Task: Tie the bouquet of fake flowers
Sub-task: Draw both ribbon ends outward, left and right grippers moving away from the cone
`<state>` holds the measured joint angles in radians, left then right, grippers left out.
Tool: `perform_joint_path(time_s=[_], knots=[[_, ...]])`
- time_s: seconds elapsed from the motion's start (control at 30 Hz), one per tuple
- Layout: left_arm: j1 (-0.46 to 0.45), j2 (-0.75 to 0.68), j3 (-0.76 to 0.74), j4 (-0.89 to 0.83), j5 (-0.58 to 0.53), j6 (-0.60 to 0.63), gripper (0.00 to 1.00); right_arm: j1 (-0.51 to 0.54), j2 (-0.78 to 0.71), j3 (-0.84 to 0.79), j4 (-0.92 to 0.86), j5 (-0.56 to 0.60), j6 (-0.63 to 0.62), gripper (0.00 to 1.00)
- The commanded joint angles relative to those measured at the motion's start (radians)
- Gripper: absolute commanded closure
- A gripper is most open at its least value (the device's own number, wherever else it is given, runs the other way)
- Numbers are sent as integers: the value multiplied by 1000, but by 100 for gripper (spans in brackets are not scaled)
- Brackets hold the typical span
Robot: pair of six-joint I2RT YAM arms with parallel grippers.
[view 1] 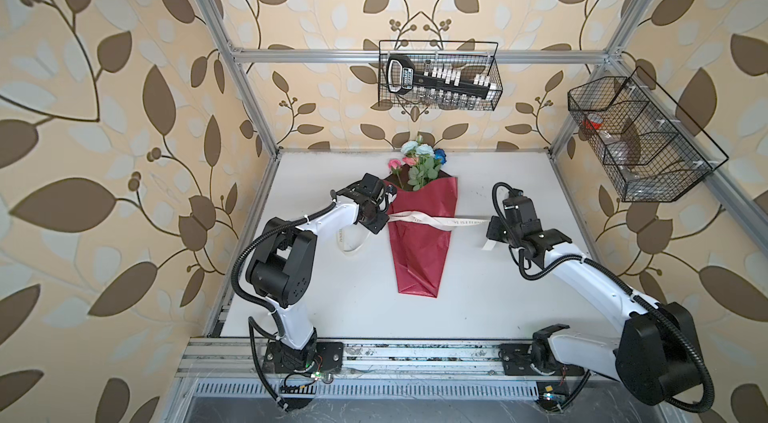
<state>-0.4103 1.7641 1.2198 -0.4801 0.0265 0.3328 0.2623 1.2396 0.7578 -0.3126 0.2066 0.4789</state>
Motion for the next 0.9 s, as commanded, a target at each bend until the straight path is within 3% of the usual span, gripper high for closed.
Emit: perform_joint_path(time_s=[0.0, 0.4, 0.53, 0.87], knots=[[13, -25, 35, -5, 30, -1, 100, -9, 24, -22, -6, 24, -5, 100], [47, -22, 55, -14, 39, 9, 100, -142, 59, -50, 19, -31, -4, 100], [48, -12, 54, -17, 33, 9, 100, -181, 59, -78, 65, -88, 23, 100], [51, 9, 41, -15, 20, 7, 100, -268, 41, -117, 140, -106, 107, 100]])
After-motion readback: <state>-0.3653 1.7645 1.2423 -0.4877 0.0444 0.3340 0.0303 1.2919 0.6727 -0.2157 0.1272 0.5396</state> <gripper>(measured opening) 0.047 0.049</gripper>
